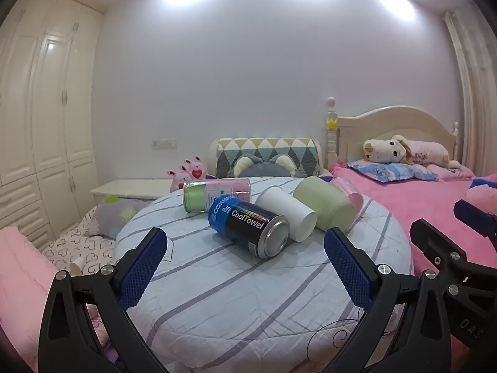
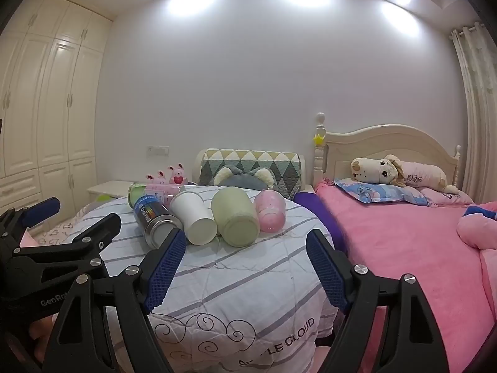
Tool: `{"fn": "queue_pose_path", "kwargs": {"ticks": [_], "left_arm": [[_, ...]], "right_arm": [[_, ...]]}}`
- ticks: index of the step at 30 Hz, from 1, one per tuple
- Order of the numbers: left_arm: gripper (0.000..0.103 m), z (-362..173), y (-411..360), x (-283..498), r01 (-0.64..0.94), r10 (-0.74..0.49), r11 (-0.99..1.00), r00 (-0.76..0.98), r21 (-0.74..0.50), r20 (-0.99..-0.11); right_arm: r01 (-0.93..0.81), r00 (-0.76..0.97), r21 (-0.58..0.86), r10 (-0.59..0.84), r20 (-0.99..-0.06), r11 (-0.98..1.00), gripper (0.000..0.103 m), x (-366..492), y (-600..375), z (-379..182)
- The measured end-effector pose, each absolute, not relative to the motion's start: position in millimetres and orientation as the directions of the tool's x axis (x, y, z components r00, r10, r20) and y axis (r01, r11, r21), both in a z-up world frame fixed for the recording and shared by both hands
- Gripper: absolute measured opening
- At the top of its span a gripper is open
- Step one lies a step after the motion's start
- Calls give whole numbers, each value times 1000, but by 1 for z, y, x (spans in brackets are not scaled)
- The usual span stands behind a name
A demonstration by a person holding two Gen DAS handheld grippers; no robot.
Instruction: Flip cup upright
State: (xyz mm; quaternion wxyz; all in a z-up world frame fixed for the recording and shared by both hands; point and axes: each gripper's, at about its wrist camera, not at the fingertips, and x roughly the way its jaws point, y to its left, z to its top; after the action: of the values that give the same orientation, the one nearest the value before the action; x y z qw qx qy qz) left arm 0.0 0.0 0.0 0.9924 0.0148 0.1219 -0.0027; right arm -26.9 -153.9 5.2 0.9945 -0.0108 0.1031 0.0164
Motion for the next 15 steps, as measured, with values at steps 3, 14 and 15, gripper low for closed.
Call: {"fn": "queue_pose_path", "kwargs": {"ticks": [3,14,15], "left_arm": [[102,0,2,1,3,3,1000,970,26,-245],[102,0,2,-1,10,-2,999,970,33,-243],[102,0,2,-1,13,-5,999,970,31,-243]], "right_arm": [[-37,978,-15,33,-205,999,81,-27,-154,4],[-40,976,-20,35,-217,999,81,-25,-154,4],[-40,976,-21,34,-217,999,81,-25,-153,4]]}}
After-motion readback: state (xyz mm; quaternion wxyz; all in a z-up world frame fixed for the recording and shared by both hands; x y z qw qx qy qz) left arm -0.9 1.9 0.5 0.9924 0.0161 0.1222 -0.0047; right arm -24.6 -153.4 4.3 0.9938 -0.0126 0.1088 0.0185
